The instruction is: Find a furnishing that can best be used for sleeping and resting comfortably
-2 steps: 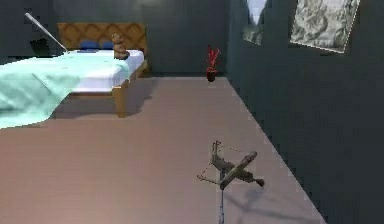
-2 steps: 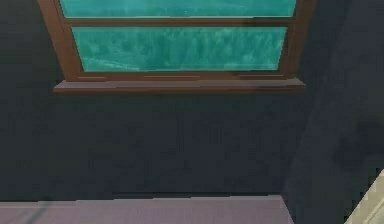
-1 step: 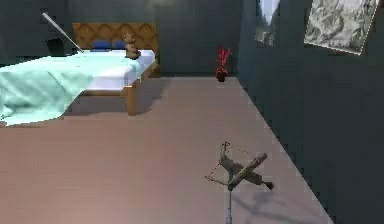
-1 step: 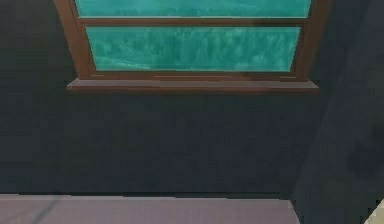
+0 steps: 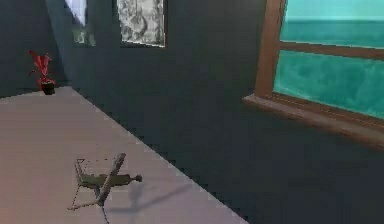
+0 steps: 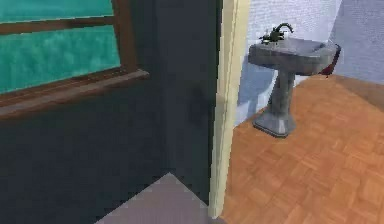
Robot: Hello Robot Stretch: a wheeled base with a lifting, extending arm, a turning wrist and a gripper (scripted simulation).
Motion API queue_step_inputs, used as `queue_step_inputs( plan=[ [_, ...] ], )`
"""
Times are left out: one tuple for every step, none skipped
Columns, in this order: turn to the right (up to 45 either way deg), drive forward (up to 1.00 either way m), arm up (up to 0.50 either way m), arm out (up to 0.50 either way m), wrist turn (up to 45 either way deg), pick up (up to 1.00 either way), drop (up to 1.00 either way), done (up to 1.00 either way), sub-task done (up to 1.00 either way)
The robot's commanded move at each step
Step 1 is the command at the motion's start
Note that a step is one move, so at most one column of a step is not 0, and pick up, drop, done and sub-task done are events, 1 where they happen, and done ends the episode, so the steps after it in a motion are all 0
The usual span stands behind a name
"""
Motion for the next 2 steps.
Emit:
queue_step_inputs(
  plan=[
    [45.0,0.0,0.0,0.0,0.0,0.0,0.0,0.0,0.0],
    [0.0,0.15,0.0,0.0,0.0,0.0,0.0,0.0,0.0]
  ],
)
